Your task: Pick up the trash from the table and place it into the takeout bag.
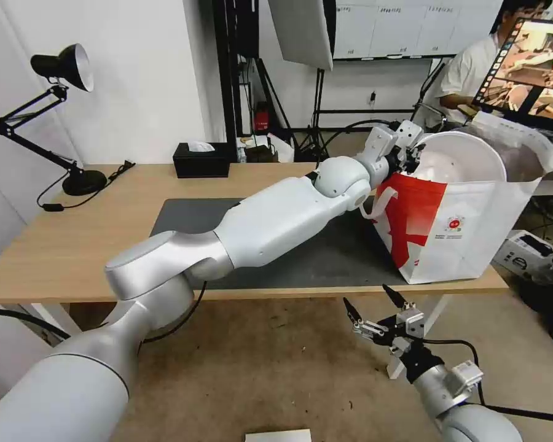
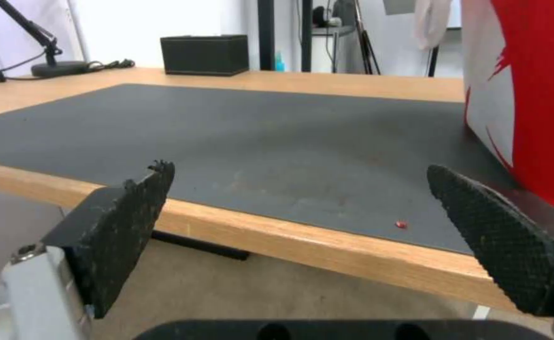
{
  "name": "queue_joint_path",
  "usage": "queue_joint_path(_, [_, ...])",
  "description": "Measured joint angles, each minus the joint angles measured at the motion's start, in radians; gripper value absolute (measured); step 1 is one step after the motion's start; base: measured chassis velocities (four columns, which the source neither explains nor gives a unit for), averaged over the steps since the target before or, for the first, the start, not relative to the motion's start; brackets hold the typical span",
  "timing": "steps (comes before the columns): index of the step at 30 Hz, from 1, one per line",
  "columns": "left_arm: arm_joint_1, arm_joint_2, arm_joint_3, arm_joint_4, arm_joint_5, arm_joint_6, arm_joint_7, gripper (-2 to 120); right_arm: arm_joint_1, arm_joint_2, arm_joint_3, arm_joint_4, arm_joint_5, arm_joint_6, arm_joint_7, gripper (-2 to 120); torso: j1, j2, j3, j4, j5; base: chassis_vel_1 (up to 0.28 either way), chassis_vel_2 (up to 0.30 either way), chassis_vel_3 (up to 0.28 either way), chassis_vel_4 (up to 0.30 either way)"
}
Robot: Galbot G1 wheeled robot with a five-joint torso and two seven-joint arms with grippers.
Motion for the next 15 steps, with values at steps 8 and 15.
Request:
queue_joint_path(8, [0.001,0.000,0.003,-0.011,-0.041,0.016,-0.027,47,0.000,0.000,0.000,0.000,0.000,0.000,0.000,100,0.000,0.000,0.000,0.0000,0.0000,0.000,0.000,0.000,0.000])
queue_joint_path(15, [0.004,0.034,-0.012,-0.055,-0.064,0.004,-0.039,72,0.000,0.000,0.000,0.000,0.000,0.000,0.000,100,0.000,0.000,0.000,0.0000,-0.0001,0.000,0.000,0.000,0.000])
